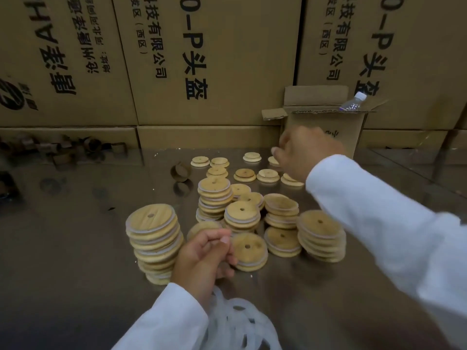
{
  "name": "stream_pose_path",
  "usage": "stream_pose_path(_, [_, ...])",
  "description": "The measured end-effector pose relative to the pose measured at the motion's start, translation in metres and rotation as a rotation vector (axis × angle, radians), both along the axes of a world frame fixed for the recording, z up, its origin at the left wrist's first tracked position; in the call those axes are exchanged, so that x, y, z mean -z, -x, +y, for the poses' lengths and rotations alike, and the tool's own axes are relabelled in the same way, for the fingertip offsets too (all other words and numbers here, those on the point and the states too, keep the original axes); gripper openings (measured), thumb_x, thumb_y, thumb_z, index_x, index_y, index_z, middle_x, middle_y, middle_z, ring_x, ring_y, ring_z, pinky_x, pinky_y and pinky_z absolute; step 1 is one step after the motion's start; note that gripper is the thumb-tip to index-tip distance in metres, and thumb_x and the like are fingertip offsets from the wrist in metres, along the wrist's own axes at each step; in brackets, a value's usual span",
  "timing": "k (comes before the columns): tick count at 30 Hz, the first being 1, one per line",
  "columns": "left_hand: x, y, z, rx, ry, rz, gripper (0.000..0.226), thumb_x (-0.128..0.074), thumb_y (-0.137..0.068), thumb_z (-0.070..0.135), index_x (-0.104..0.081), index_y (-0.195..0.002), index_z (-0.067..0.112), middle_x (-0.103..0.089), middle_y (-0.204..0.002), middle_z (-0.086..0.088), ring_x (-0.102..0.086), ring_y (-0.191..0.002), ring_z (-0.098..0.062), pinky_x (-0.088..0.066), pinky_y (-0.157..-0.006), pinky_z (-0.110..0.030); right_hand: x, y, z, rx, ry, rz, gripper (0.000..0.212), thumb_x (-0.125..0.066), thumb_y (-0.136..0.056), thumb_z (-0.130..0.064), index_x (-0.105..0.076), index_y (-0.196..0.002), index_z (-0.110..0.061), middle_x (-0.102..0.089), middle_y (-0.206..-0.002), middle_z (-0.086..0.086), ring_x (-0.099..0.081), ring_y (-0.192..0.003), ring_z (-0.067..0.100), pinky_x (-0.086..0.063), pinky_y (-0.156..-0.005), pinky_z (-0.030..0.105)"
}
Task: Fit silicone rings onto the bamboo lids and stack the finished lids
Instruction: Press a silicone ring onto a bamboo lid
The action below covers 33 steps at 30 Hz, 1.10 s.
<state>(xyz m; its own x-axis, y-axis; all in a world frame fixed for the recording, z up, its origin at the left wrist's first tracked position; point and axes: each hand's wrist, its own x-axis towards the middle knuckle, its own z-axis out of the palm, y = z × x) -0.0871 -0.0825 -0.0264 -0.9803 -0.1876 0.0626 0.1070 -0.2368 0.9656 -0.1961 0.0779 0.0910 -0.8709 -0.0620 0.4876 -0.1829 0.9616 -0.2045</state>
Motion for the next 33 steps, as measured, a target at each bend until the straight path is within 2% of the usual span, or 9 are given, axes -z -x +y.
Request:
stream_pose_path(4, [0.002,0.004,-0.001,0.054,0.009,-0.050,0.013,-0.049,-0.087,-0.007,-0.060,-0.085,-0.002,-0.057,-0.051,-0.008,-0.052,-0.043,-0.015,-0.042,-0.040,-0.021,0.009,0.077,0.036,-0.104,0.182,-0.236,0.031,-0.056,-0.089,-0.032,-0.061,-0.116,-0.018,-0.063,-0.113,0.007,-0.057,-0.097,0.027,-0.043,-0.081,0.030])
stream_pose_path(10, [0.006,0.012,-0.006,0.166,0.087,-0.108,0.008,-0.057,-0.082,-0.007,-0.063,-0.078,-0.003,-0.057,-0.053,-0.015,-0.053,-0.042,-0.020,-0.040,-0.041,-0.019,0.068,0.132,0.083,0.078,-0.124,-0.454,0.033,-0.055,-0.089,-0.030,-0.058,-0.120,-0.020,-0.059,-0.119,0.009,-0.055,-0.105,0.028,-0.043,-0.091,0.033])
stream_pose_path(13, [0.010,0.017,-0.006,0.171,0.070,-0.147,0.020,-0.060,-0.077,-0.014,-0.067,-0.063,-0.001,-0.056,-0.052,-0.017,-0.054,-0.042,-0.020,-0.040,-0.040,-0.016,0.084,0.140,0.087,0.086,-0.113,-0.518,0.042,-0.047,-0.093,-0.040,-0.049,-0.130,-0.021,-0.055,-0.128,0.010,-0.052,-0.113,0.030,-0.039,-0.088,0.032])
stream_pose_path(16, [0.013,0.023,-0.008,0.208,0.096,-0.183,0.024,-0.068,-0.066,-0.017,-0.070,-0.053,0.004,-0.057,-0.053,-0.014,-0.053,-0.055,-0.025,-0.042,-0.044,-0.016,0.094,0.151,0.080,0.092,0.088,-0.487,0.048,-0.049,-0.090,-0.047,-0.046,-0.133,-0.025,-0.054,-0.131,0.009,-0.051,-0.116,0.031,-0.039,-0.087,0.032])
stream_pose_path(19, [0.014,0.027,-0.013,0.253,0.113,-0.195,0.027,-0.066,-0.070,-0.015,-0.070,-0.053,0.005,-0.059,-0.053,-0.012,-0.053,-0.054,-0.022,-0.044,-0.047,-0.015,0.103,0.160,0.068,0.057,0.253,-0.422,0.039,-0.061,-0.085,-0.040,-0.057,-0.121,-0.025,-0.059,-0.122,0.005,-0.055,-0.108,0.026,-0.039,-0.081,0.027])
stream_pose_path(22, [0.016,0.028,-0.014,0.243,0.113,-0.188,0.032,-0.062,-0.076,-0.013,-0.071,-0.052,0.007,-0.059,-0.053,-0.011,-0.051,-0.055,-0.022,-0.043,-0.047,-0.014,0.107,0.165,0.061,0.054,0.292,-0.388,0.036,-0.069,-0.079,-0.034,-0.060,-0.113,-0.025,-0.062,-0.118,0.003,-0.056,-0.103,0.023,-0.042,-0.082,0.028])
stream_pose_path(27, [0.015,0.024,-0.004,0.159,0.098,-0.135,0.017,-0.071,-0.067,-0.004,-0.071,-0.055,0.008,-0.057,-0.054,-0.013,-0.047,-0.060,-0.026,-0.039,-0.046,-0.017,0.102,0.161,0.062,0.121,0.278,-0.422,0.057,-0.072,-0.076,-0.037,-0.052,-0.127,-0.022,-0.056,-0.126,0.005,-0.054,-0.112,0.026,-0.042,-0.084,0.030])
stream_pose_path(30, [0.009,0.020,-0.003,0.155,0.056,-0.118,0.002,-0.069,-0.056,0.003,-0.068,-0.055,0.003,-0.056,-0.053,-0.017,-0.051,-0.047,-0.022,-0.040,-0.043,-0.016,0.097,0.152,0.065,0.131,0.243,-0.456,0.061,-0.074,-0.072,-0.041,-0.052,-0.127,-0.023,-0.058,-0.123,0.004,-0.056,-0.108,0.026,-0.043,-0.081,0.030])
stream_pose_path(33, [0.009,0.018,-0.006,0.154,0.095,-0.125,0.016,-0.067,-0.073,-0.007,-0.066,-0.060,0.001,-0.057,-0.053,-0.019,-0.052,-0.041,-0.020,-0.040,-0.040,-0.019,0.088,0.133,0.069,0.102,0.319,-0.426,0.060,-0.076,-0.071,-0.038,-0.052,-0.124,-0.022,-0.058,-0.119,0.005,-0.056,-0.102,0.024,-0.048,-0.083,0.032])
